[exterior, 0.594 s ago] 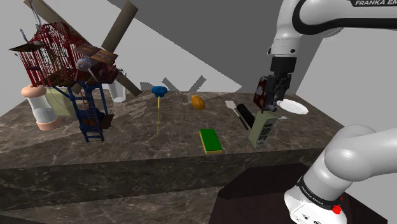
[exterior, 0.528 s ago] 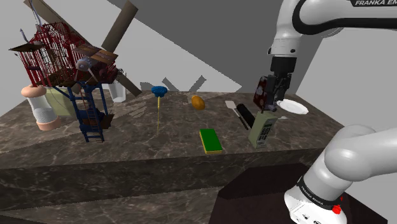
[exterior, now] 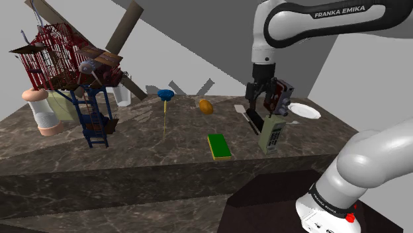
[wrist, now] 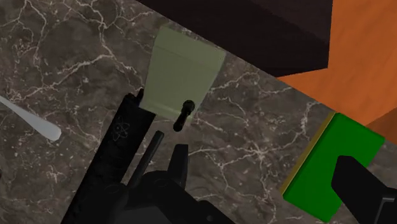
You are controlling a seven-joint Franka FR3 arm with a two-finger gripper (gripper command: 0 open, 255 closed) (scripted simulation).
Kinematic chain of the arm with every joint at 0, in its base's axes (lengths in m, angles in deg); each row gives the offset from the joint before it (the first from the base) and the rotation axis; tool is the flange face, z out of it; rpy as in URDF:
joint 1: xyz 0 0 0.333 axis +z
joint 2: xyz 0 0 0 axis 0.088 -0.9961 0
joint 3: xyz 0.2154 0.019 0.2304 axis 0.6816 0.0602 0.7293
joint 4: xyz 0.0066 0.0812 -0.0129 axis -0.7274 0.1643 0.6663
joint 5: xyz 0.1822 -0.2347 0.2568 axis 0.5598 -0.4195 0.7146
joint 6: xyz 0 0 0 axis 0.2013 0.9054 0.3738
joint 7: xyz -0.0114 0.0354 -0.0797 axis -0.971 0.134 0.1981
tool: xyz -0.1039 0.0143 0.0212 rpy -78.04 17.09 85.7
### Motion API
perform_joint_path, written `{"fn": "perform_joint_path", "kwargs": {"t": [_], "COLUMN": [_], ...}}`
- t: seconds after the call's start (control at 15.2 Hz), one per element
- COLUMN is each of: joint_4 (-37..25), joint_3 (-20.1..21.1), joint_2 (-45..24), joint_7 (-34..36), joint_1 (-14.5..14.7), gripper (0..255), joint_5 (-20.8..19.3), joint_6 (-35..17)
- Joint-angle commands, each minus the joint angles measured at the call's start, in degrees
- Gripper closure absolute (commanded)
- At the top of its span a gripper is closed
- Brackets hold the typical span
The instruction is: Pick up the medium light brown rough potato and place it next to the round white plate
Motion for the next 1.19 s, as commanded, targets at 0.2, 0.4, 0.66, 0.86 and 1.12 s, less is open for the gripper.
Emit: {"fn": "perform_joint_path", "kwargs": {"t": [0.2, 0.4, 0.66, 0.86, 1.12], "joint_4": [-7.3, -12.9, -21.7, -29.4, -41.4], "joint_3": [5.0, 7.2, 8.9, 9.0, 7.7], "joint_2": [-12.5, -20.4, -31.3, -39.7, -51.0], "joint_7": [9.1, 14.9, 22.5, 27.5, 32.5], "joint_1": [-1.3, -1.8, -1.5, -0.2, 2.7], "gripper": [0, 0, 0, 0, 0], "joint_5": [-4.7, -8.9, -15.3, -20.2, -26.2], "joint_6": [-4.2, -5.1, -4.4, -2.5, 1.5]}}
